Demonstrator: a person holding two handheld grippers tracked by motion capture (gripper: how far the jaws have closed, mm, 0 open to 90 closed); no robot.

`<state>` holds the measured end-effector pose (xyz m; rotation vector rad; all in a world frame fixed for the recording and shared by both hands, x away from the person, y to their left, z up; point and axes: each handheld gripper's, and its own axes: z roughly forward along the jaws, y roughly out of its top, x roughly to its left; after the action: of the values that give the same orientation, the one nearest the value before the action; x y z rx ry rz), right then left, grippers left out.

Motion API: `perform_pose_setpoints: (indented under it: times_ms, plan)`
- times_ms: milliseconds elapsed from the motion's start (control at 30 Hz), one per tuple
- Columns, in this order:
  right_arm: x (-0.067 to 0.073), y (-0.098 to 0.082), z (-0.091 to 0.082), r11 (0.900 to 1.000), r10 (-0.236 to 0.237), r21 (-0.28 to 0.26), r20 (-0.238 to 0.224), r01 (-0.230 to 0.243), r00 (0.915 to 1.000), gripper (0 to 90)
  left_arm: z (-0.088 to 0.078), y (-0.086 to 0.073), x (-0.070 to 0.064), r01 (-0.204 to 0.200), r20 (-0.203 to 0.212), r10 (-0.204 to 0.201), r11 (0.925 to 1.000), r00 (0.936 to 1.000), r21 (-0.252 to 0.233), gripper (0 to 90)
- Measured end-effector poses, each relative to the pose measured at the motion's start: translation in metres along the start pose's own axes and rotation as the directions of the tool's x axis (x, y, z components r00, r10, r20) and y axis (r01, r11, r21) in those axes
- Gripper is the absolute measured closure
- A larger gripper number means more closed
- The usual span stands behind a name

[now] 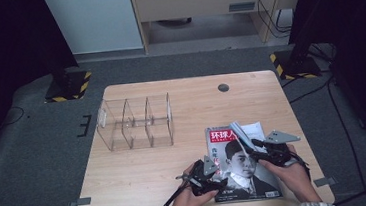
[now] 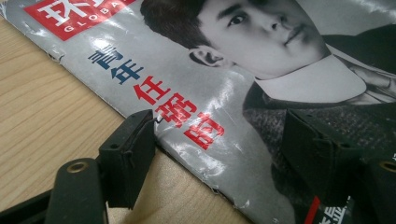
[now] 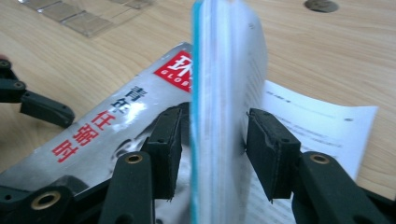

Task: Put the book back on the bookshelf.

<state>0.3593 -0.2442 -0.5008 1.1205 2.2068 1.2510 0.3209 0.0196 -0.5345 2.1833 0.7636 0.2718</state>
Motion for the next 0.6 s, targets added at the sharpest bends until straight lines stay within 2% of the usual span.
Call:
perform_pose_setpoints:
  times_ms: [100, 200, 300, 333, 367, 400, 467, 600]
  plan:
    - [0.001, 0.000, 0.002, 1.000, 0.003, 0.005, -0.010, -0.003, 0.9999, 54.3, 0.000, 0.000, 0.000, 0.000, 0.000, 0.000, 1.0000, 1.0000, 0.000, 25.3]
    - [0.000, -0.001, 0.004, 1.000, -0.002, 0.023, 0.019, 0.002, 0.9998, 47.4, 0.000, 0.000, 0.000, 0.001, -0.001, -0.001, 1.0000, 1.0000, 0.000, 25.3]
    - [-0.006, -0.004, 0.005, 0.998, 0.030, 0.058, 0.042, -0.032, 0.9987, 44.1, 0.000, 0.000, 0.000, 0.001, -0.001, -0.001, 1.0000, 1.0000, 0.000, 25.3]
    - [-0.008, -0.007, 0.006, 0.995, 0.056, 0.078, 0.045, -0.059, 0.9974, 44.1, 0.000, 0.000, 0.000, 0.001, -0.002, -0.001, 1.0000, 1.0000, 0.000, 25.3]
    - [-0.008, -0.007, 0.006, 0.995, 0.056, 0.078, 0.045, -0.059, 0.9974, 44.1, 0.000, 0.000, 0.000, 0.001, -0.002, -0.001, 1.0000, 1.0000, 0.000, 25.3]
    - [-0.012, -0.012, 0.010, 0.989, 0.093, 0.108, 0.044, -0.097, 0.9947, 44.0, 0.000, 0.000, 0.000, 0.001, -0.001, -0.001, 1.0000, 1.0000, 0.000, 25.4]
    - [-0.015, -0.014, 0.011, 0.985, 0.097, 0.143, 0.039, -0.102, 0.9945, 44.6, 0.000, 0.000, 0.000, 0.001, -0.001, -0.001, 1.0000, 1.0000, 0.000, 25.4]
    - [-0.019, -0.017, 0.015, 0.980, 0.112, 0.165, 0.016, -0.113, 0.9935, 50.0, 0.000, 0.000, 0.000, 0.000, 0.000, 0.000, 1.0000, 1.0000, -0.001, 25.3]
